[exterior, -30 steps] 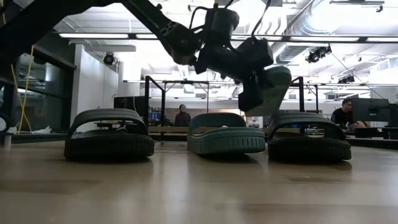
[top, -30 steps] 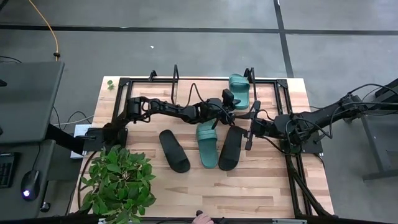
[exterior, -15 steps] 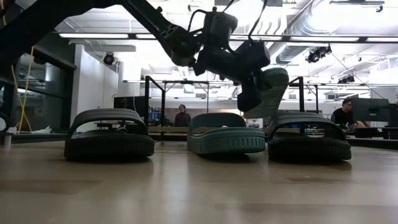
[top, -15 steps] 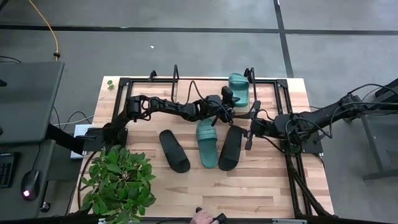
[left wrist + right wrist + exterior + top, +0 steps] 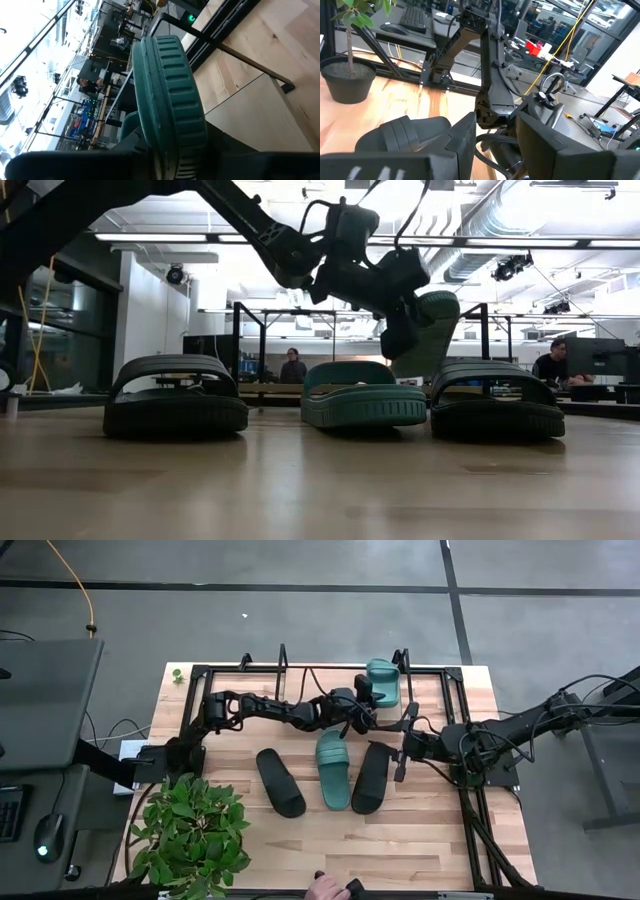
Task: Pick and place slides into the shelf
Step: Put the bottom green slides on the shelf
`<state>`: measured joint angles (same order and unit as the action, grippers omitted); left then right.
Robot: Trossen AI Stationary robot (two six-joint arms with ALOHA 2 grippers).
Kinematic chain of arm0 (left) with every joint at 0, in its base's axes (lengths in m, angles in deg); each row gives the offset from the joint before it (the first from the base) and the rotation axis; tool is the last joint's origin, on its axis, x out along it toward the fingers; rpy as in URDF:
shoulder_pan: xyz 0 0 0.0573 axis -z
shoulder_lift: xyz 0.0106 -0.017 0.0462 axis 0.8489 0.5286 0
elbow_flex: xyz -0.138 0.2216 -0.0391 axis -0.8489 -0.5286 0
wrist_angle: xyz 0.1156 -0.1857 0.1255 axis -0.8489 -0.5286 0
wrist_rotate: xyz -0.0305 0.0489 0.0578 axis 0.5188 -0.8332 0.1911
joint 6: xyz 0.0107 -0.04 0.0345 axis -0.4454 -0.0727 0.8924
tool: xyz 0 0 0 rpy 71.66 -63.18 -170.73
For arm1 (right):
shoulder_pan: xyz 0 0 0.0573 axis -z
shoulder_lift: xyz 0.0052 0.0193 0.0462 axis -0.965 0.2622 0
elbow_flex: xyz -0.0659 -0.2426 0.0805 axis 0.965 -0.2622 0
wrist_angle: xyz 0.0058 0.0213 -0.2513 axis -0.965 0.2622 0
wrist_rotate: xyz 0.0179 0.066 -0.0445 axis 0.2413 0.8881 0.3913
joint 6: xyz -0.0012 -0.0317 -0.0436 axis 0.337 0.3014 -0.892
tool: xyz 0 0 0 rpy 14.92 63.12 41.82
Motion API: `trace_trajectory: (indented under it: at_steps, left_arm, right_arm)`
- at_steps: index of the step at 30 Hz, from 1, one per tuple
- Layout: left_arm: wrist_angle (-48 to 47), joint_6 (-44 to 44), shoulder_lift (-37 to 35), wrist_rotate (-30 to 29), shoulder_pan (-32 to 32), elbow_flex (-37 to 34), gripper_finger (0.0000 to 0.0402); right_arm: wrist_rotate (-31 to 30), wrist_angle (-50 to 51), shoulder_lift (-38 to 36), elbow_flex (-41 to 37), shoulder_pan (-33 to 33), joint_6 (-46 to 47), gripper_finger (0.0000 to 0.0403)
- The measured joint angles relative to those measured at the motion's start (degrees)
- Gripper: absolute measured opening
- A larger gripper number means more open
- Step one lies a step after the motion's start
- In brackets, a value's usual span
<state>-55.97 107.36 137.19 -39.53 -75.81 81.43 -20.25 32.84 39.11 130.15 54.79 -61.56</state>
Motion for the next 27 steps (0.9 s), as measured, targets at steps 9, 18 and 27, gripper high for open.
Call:
trace_trajectory:
  at_steps: [9,18,27]
  left_arm:
    - [0.8,-1.9,0.7,2.6,0.0,0.1,0.0119]
    - [1.1,-4.2,0.7,4.3,0.1,0.1,0.0179]
    - [-2.0,-6.6,0.7,7.5,0.2,0.1,0.0254]
  right_arm:
    - [-0.2,0.0,0.0,0.0,0.0,0.0,0.0129]
    - [-0.2,0.0,0.0,0.0,0.0,0.0,0.0129]
    - [-0.2,0.0,0.0,0.0,0.0,0.0,0.0129]
